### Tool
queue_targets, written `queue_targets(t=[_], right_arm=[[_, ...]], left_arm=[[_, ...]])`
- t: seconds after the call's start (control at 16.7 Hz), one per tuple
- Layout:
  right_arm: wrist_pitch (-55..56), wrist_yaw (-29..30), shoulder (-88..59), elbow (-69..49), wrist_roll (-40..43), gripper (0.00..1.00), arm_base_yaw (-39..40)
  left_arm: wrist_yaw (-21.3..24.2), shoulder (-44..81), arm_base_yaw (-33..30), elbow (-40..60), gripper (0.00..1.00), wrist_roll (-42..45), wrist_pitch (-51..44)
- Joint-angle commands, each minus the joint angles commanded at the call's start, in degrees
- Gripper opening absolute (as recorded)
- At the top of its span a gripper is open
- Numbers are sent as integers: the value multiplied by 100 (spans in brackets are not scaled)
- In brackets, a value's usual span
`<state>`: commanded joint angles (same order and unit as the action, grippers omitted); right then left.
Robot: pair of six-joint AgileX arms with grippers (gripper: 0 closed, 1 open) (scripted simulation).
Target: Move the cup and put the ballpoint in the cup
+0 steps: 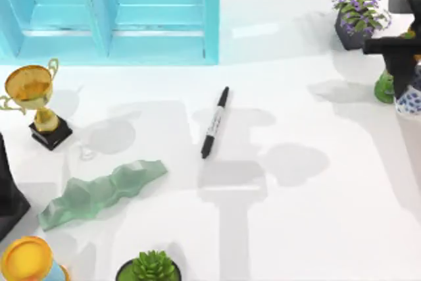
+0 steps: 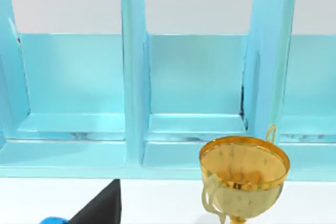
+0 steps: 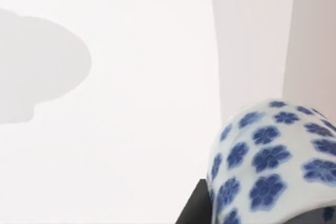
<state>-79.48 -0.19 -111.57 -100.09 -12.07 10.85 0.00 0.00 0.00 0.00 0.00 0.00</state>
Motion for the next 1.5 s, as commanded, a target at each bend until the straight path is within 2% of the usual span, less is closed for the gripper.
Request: queue_targets(t=[0.18,0.36,0.72,1.08,1.32,1.5], right_arm=[[374,-3,-581,-235,-879,0,894],[653,-3,-933,-366,-1383,0,1399],[695,-17,-974,-332,-1441,0,1425],[1556,-2,-1120,330,-1447,0,1456],[1624,-1,-1133,396,-1446,0,1460],[1624,-1,-1133,396,-1446,23,1460]], left_arm=[[0,0,0,0,100,0,0],[0,0,0,0,100,0,0],[0,0,0,0,100,0,0],[0,0,0,0,100,0,0],[0,0,0,0,100,0,0],[0,0,0,0,100,0,0]])
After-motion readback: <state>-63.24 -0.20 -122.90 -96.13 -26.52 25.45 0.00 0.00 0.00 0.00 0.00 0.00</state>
